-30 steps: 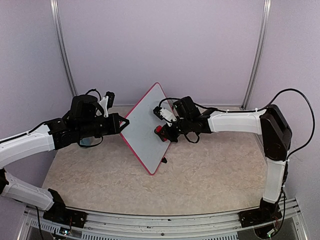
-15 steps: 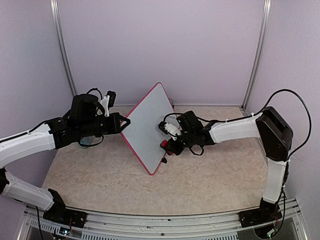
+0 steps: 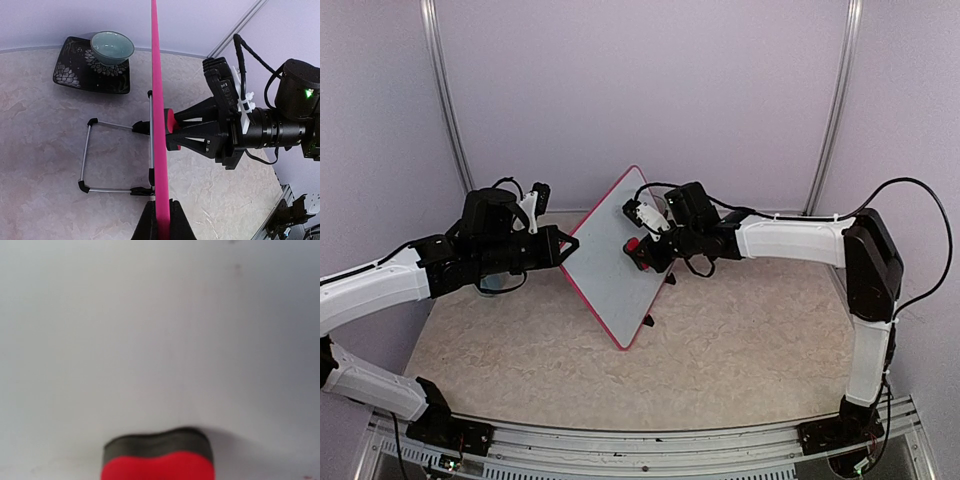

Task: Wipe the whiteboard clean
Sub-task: Erase the whiteboard at the center of the board.

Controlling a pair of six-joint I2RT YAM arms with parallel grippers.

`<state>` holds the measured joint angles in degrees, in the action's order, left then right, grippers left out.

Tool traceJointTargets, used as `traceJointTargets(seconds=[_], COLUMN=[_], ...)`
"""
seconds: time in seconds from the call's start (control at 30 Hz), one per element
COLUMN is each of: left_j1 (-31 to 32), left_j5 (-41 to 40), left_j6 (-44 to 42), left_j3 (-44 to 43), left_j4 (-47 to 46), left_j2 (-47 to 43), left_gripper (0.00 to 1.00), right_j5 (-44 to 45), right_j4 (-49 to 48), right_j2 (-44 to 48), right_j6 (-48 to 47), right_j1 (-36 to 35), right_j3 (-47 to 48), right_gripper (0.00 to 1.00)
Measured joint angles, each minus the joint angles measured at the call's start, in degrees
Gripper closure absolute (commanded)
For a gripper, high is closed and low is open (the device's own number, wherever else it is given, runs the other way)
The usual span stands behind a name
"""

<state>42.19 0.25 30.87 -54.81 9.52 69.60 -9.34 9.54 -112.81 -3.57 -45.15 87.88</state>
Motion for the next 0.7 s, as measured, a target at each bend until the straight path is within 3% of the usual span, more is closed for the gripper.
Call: traceJointTargets(seconds=[0.3,0.5,0.7], left_j1=[0.00,0.00,0.00], left_j5=[-0.70,-0.50,-0.42], left_j6=[0.02,0.02,0.02], left_j3=[0.00,0.00,0.00], left_j4=[0.42,0.33,0.31], left_j2=[0.00,0.00,-0.02], left_gripper=[1.00,1.00,1.00], right_j5=[-1.16,-1.22,-1.79], right_j4=[-8.26,-8.68,-6.58], right_j2=[0.00,-0.83,-0.92], right_j6=[0.66,1.29,1.46], right_j1=[1.53,2.51,2.69], right_j3=[-8.72,-13.20,-11.91], right_gripper=[1.00,1.00,1.00])
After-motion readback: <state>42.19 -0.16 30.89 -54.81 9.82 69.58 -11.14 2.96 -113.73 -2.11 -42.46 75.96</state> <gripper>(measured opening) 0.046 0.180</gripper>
